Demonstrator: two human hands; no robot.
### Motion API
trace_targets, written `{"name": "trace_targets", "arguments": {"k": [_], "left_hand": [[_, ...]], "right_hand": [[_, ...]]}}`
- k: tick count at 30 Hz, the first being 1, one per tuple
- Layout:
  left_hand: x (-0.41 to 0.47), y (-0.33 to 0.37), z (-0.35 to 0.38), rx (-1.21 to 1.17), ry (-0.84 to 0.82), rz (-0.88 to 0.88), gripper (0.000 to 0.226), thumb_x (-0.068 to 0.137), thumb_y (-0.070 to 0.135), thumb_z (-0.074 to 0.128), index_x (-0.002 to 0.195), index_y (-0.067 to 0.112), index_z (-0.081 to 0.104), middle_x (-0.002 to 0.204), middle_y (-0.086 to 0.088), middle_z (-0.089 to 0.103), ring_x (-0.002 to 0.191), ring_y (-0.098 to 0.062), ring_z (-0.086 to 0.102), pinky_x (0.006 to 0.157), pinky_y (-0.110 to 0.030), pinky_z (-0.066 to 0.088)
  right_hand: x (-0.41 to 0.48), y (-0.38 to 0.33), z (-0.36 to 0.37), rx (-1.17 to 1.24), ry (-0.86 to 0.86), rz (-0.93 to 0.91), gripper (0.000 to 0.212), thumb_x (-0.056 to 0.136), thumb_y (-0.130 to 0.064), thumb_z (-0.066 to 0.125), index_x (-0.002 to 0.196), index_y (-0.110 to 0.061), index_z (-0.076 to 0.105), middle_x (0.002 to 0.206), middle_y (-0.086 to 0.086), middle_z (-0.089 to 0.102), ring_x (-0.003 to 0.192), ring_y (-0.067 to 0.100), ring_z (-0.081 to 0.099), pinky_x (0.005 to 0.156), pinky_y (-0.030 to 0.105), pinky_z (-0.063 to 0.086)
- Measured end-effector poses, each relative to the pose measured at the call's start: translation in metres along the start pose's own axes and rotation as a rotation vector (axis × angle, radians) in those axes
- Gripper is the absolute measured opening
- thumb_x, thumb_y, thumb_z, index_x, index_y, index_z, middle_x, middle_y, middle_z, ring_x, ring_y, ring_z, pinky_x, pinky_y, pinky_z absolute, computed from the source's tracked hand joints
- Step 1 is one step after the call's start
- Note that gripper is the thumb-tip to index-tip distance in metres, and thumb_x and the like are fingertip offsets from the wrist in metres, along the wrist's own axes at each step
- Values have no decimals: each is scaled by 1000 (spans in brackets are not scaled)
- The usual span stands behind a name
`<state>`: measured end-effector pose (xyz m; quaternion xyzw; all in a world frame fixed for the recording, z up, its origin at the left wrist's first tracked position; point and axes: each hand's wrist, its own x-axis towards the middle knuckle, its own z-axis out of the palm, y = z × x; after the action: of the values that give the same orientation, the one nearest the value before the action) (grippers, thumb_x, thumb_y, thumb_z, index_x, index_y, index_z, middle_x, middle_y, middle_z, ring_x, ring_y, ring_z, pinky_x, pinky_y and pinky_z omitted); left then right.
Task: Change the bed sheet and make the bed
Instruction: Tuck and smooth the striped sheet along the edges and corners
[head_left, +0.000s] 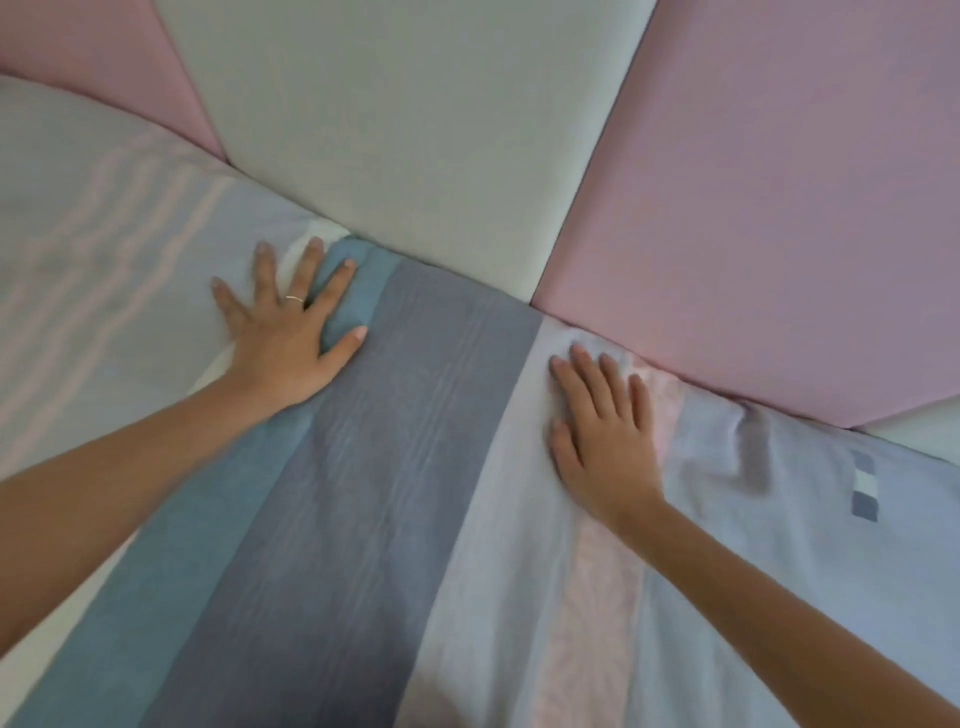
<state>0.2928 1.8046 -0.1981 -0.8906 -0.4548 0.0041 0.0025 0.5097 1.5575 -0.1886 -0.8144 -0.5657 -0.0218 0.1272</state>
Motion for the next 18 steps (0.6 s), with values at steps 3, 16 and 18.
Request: {"name": "trace_targets", "arguments": {"k": [3, 16, 18], "left_hand": [[19, -9, 3, -96, 97, 124, 71, 86, 62, 12, 151, 34, 12, 160, 2, 0, 144, -42, -8, 101, -76, -2], [-2, -312, 11, -118, 83, -1038, 68, 90, 48, 20, 152, 22, 14, 159, -13, 4, 146, -35, 2, 107, -71, 1], [5, -327, 15, -91, 54, -940, 71, 88, 44, 19, 153, 18, 10, 159, -14, 6, 145, -37, 3, 107, -71, 1]], "right_hand": [[36, -105, 12, 271, 25, -39, 60, 93, -40, 30, 148, -14, 31, 156, 7, 27, 145, 25, 21, 119, 40, 9], [192, -255, 97, 22, -89, -433, 58, 92, -35, 40, 148, -20, 36, 156, 16, 23, 143, 34, 24, 118, 47, 14], [230, -284, 97, 13, -91, -525, 54, 95, -37, 38, 147, -23, 37, 154, 22, 22, 142, 39, 23, 117, 47, 15]]}}
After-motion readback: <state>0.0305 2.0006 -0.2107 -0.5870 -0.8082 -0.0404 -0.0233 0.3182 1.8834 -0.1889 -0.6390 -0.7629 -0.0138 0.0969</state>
